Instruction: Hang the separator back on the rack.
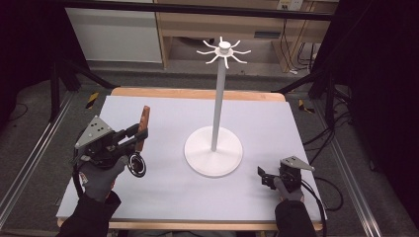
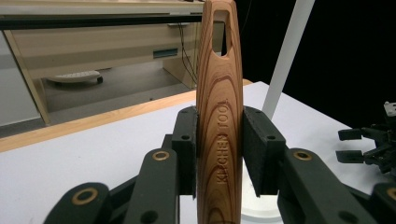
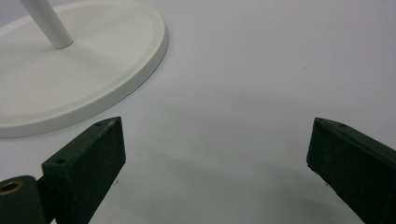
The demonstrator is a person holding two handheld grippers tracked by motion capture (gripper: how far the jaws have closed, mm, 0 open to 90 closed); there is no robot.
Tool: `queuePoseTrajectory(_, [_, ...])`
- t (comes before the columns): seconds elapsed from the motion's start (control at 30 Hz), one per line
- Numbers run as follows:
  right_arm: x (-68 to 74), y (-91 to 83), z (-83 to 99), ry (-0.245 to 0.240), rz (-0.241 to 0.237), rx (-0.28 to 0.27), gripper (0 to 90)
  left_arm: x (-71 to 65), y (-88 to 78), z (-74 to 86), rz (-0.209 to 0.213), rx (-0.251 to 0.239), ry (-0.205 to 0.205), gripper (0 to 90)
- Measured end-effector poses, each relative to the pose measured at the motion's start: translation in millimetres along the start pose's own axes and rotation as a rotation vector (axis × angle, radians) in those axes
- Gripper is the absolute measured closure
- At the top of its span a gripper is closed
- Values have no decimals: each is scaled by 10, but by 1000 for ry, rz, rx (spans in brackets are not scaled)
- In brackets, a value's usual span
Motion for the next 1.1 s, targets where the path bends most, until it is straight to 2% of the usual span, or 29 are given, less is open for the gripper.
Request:
queuePoseTrajectory(0.33, [-5,3,-1,3,1,2,49,-78,138,-109,33,-13,4,674])
queuePoseTrajectory(0.63, [-5,2,-2,4,2,2,49,-197,195,-307,56,-54,7,674])
queuePoseTrajectory(0.83, [-1,0,0,3,6,-1,49,-303,215,-436,68,-66,36,674])
queuePoseTrajectory(1.1, [-2,1,0,2,7,0,49,-388,226,-561,81,-77,51,674])
Point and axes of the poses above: each handheld gripper's, and its own axes: y roughly forward along the jaws, z roughly out of its underside, x roughly to its left, the point moved 1 cm from there along y, roughly forward along the jaws, and after that the axes turned 1 degree about z, right-handed, at the moved point
